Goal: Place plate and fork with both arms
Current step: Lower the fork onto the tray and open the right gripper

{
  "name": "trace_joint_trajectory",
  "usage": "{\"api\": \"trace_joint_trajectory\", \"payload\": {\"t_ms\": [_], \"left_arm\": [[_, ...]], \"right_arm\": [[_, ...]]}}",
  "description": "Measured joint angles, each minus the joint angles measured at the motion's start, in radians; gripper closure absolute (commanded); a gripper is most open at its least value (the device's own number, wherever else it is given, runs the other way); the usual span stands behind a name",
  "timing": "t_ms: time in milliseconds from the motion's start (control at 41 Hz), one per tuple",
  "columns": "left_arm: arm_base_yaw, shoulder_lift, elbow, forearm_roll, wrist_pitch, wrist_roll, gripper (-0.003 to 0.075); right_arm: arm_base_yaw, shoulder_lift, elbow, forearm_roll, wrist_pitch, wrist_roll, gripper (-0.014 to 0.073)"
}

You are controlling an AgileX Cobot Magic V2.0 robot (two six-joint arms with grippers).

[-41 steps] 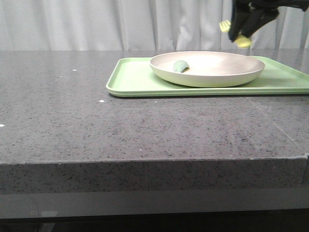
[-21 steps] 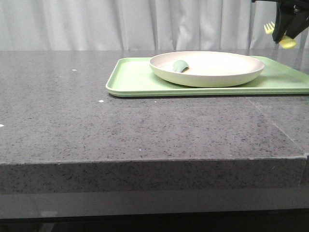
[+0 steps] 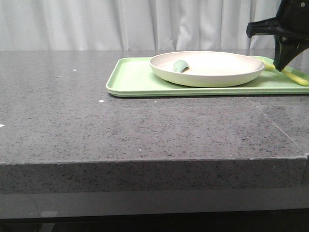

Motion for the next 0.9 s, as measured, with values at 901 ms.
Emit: {"api": "trace_joint_trajectory", "payload": {"t_ms": [901], "left_arm": [[0.0,0.0,0.0,0.0,0.0,0.0,0.0738]], "right_arm": [[0.0,-0.274,0.0,0.034,0.069,-0.01,0.0657]]}}
